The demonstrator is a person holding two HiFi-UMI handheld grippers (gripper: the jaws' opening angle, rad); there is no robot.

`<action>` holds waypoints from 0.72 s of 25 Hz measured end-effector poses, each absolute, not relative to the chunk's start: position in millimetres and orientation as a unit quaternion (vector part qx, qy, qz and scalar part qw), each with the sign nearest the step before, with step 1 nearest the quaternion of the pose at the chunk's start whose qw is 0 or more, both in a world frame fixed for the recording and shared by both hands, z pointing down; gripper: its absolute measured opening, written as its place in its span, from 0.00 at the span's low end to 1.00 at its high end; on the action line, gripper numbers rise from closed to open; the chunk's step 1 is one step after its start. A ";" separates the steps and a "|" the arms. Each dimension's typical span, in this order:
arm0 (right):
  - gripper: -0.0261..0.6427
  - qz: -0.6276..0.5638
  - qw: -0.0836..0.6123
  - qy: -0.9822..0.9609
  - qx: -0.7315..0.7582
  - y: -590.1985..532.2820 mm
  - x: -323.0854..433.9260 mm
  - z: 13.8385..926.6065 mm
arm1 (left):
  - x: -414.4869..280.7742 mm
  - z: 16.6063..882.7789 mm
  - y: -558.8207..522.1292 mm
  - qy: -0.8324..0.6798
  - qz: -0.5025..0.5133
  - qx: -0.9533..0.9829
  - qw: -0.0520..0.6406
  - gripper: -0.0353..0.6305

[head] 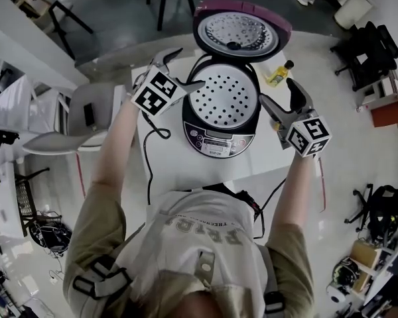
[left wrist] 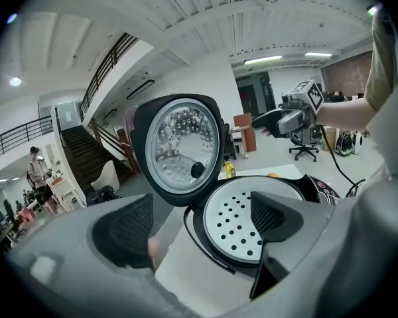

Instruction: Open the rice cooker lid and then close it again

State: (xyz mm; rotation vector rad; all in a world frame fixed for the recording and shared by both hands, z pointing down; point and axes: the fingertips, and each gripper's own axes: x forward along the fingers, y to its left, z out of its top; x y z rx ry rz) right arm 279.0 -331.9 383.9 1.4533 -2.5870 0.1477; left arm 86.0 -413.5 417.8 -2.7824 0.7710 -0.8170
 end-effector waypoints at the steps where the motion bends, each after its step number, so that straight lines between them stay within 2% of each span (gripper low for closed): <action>1: 0.67 0.048 0.086 -0.868 0.486 -337.2 281.0 383.5 | 86.8 417.7 -418.1 0.257 -0.276 -0.923 0.073 0.76; 18: 0.67 0.040 0.095 -0.881 0.462 -419.4 300.6 383.1 | 99.7 410.1 -502.5 0.286 -0.290 -0.908 0.097 0.76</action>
